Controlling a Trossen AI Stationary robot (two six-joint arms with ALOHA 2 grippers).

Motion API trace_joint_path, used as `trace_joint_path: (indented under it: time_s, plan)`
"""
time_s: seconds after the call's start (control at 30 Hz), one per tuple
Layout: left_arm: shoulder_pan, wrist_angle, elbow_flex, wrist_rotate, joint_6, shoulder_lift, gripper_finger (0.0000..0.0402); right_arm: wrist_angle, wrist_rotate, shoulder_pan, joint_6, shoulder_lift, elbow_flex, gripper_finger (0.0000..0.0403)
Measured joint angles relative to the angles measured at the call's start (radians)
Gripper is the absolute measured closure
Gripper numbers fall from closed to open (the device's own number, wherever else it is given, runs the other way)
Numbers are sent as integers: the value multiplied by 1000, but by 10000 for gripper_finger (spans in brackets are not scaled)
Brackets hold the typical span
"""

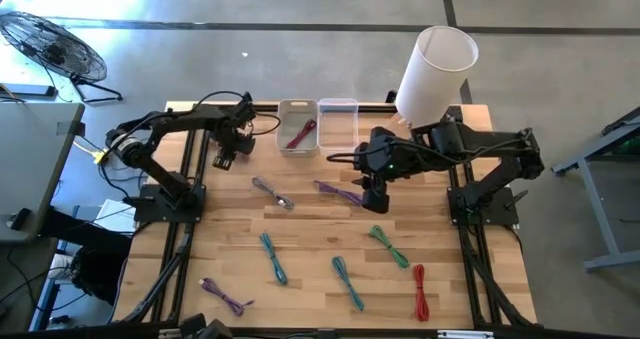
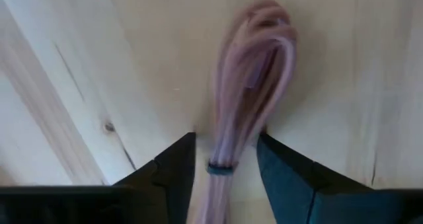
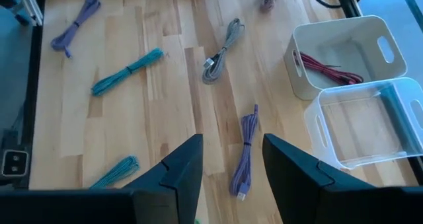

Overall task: Pick & Place USB Port
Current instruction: Put the light pink USB cable into the transparent bin

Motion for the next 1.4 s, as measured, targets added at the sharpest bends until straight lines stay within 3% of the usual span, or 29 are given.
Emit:
trace_joint_path:
  time_s: [0.2,0.27,0.43,0.67,0.77,0.97,1.13,1.3,1.4]
  plan:
    - [0,2,-2,-15,7,0,367,31,0,18,3,0,0,254]
    - [0,2,-3,-14,-16,0,384,36,0,23,3,0,0,254]
    - [1,-19,-1,36,-91,0,392,38,4,32,7,0,0,254]
    - [-1,-146,-7,269,-159,-59,394,38,-5,61,-23,0,0,254]
    - [-2,-156,2,303,-159,-132,394,37,-8,73,-44,0,0,254]
    - [-21,-164,8,276,-177,-315,394,30,8,90,-89,0,0,254]
    - [-20,-172,87,416,-313,-435,394,30,8,83,-126,0,0,254]
    - [-21,-70,153,627,-437,-562,394,30,20,80,-165,0,0,254]
    - [-21,105,156,667,-620,-641,394,30,23,80,-187,0,0,254]
